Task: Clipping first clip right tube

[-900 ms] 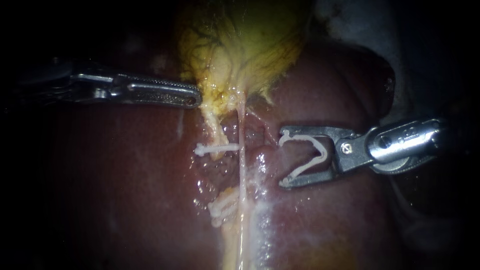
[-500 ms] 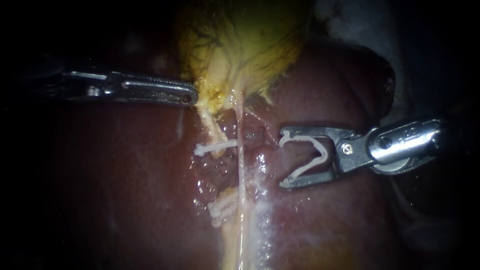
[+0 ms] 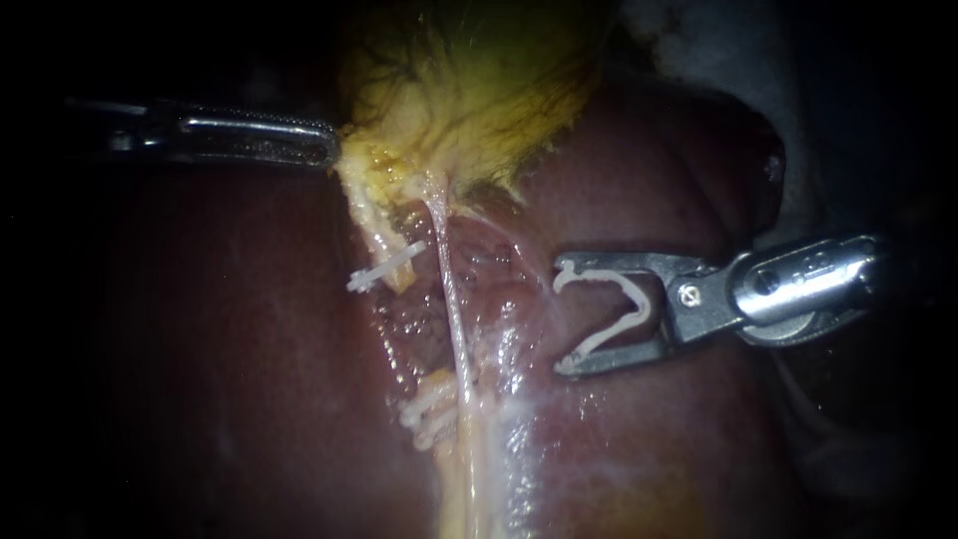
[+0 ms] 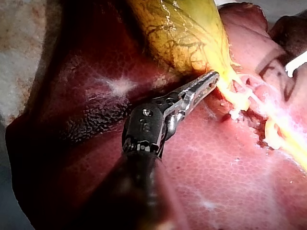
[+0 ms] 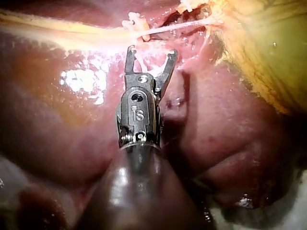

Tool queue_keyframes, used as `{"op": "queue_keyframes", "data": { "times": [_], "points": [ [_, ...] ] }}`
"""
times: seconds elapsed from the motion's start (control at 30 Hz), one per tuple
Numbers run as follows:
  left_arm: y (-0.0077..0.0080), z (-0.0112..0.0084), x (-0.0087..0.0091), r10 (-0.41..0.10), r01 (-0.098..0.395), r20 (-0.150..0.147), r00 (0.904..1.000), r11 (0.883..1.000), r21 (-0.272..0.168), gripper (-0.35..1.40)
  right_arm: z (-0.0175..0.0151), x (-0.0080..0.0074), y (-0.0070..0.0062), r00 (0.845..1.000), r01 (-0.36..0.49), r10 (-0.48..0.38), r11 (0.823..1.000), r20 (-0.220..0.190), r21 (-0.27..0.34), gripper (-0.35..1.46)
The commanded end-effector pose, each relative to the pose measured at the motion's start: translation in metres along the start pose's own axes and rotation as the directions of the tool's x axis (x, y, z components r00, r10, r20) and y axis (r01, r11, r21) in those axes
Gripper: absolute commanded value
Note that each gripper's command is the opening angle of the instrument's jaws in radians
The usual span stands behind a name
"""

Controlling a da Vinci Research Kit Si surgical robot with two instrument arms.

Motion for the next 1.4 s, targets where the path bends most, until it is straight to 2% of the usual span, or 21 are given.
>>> {"op": "queue_keyframes", "data": {
  "times": [0.03, 0.1, 0.2, 0.37, 0.53, 0.7, 0.87, 1.03, 1.1, 1.23, 1.4],
  "points": [
    [0.0, 0.0001, 0.0001, 0.0, 0.0, 0.0, 1.0, 1.0, -0.001, -0.35, 0.0004, -0.0002, 0.0001, 0.999, -0.032, 0.032, 0.999, 0.004, 0.027, 0.58],
    [0.0, 0.0001, 0.0001, 0.0, 0.0, 0.0, 1.0, 1.0, -0.001, -0.35, 0.0009, -0.0005, 0.0003, 0.997, -0.077, 0.077, 0.996, 0.0, 0.047, 0.56],
    [0.0, 0.0001, 0.0001, 0.0, 0.0, 0.0, 1.0, 1.0, -0.001, -0.35, 0.0021, -0.0011, 0.0008, 0.989, -0.147, 0.149, 0.986, -0.026, 0.075, 0.56],
    [0.0, 0.0, 0.0001, 0.0, 0.0, 0.0, 1.0, 1.0, -0.002, -0.35, 0.0042, -0.0028, 0.0015, 0.965, -0.243, 0.252, 0.962, -0.064, 0.125, 0.56],
    [-0.0001, 0.0, 0.0001, 0.0, 0.0, 0.0, 1.0, 1.0, -0.002, -0.35, 0.0062, -0.0047, 0.002, 0.951, -0.296, 0.306, 0.943, -0.045, 0.151, 0.56],
    [-0.0001, 0.0, 0.0001, 0.0, 0.0, 0.0, 1.0, 1.0, -0.002, -0.35, 0.0075, -0.0058, 0.0029, 0.932, -0.344, 0.358, 0.923, -0.054, 0.171, 0.56],
    [-0.0002, 0.0, 0.0001, 0.0, 0.0, 0.0, 1.0, 1.0, -0.002, -0.35, 0.0092, -0.0059, 0.0037, 0.905, -0.392, 0.415, 0.898, -0.09, 0.2, 0.55],
    [-0.0002, 0.0, 0.0001, 0.0, 0.0, 0.0, 1.0, 1.0, -0.002, -0.35, 0.0111, -0.0057, 0.0038, 0.883, -0.423, 0.455, 0.879, -0.12, 0.221, 0.56],
    [-0.0002, 0.0, 0.0001, 0.0, 0.0, 0.0, 1.0, 1.0, -0.002, -0.35, 0.0118, -0.0057, 0.0037, 0.866, -0.439, 0.481, 0.863, -0.139, 0.249, 0.56],
    [-0.0002, 0.0001, 0.0001, 0.0, 0.0, 0.001, 1.0, 1.0, -0.003, -0.35, 0.0124, -0.0054, 0.0034, 0.845, -0.447, 0.51, 0.839, -0.163, 0.31, 0.56],
    [-0.0002, 0.0001, 0.0001, 0.0, 0.0, 0.001, 1.0, 1.0, -0.003, -0.35, 0.0124, -0.0049, 0.0022, 0.816, -0.443, 0.544, 0.805, -0.194, 0.395, 0.56]
  ]
}}
